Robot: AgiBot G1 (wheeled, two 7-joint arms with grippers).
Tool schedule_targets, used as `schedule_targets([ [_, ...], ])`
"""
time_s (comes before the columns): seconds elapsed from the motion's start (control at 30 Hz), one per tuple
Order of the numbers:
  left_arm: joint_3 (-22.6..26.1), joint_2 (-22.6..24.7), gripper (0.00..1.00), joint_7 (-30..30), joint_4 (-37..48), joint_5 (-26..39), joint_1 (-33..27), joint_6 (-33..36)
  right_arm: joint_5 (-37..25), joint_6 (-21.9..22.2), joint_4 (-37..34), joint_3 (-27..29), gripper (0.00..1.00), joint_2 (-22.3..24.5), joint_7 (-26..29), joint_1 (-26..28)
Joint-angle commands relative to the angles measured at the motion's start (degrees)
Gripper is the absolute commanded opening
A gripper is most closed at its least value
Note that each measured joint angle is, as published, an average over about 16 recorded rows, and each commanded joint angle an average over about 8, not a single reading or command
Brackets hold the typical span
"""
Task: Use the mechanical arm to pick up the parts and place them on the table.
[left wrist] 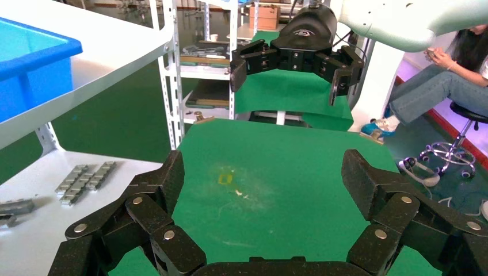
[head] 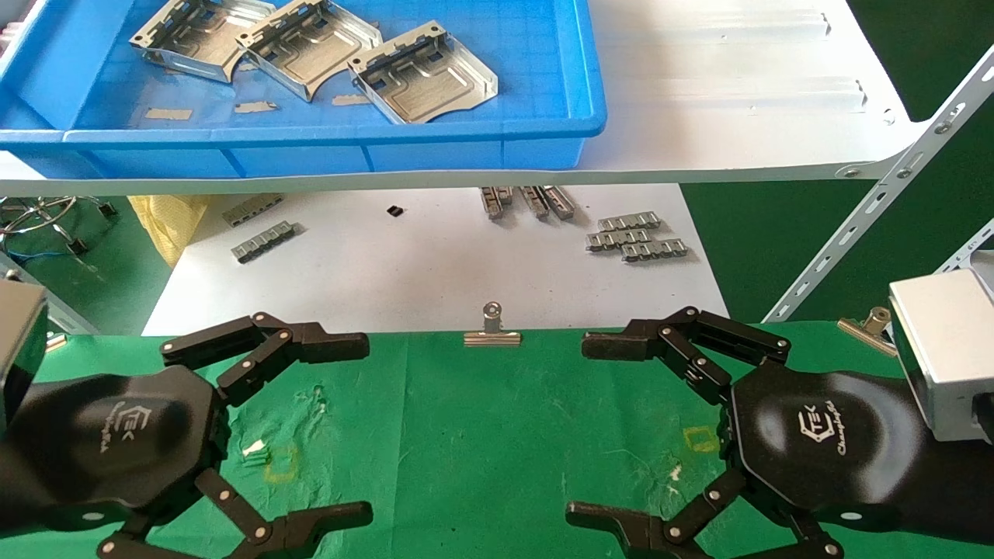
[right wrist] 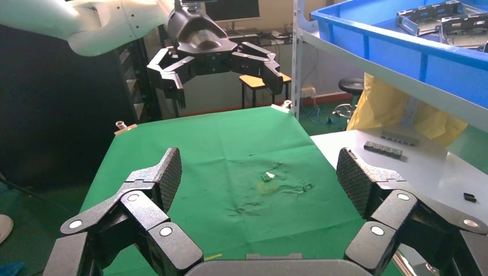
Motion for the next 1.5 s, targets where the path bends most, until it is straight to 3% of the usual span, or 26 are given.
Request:
schedule_targets([
  [0.03,0.00,0.00,1.00,0.00,0.00,0.00,0.00,0.00,0.00,0.00,0.00,0.00,0.83,0.00,0.00,0.00],
  [0.07,0.00,0.00,1.00,0.00,0.00,0.00,0.00,0.00,0.00,0.00,0.00,0.00,0.69,0.00,0.00,0.00],
  [0.13,0.00,0.00,1.00,0.00,0.00,0.00,0.00,0.00,0.00,0.00,0.00,0.00,0.52,0.00,0.00,0.00],
  [0.27,0.00,0.00,1.00,0.00,0.00,0.00,0.00,0.00,0.00,0.00,0.00,0.00,0.02,0.00,0.00,0.00],
  [1.5,0.00,0.00,1.00,0.00,0.00,0.00,0.00,0.00,0.00,0.00,0.00,0.00,0.00,0.00,0.00,0.00],
])
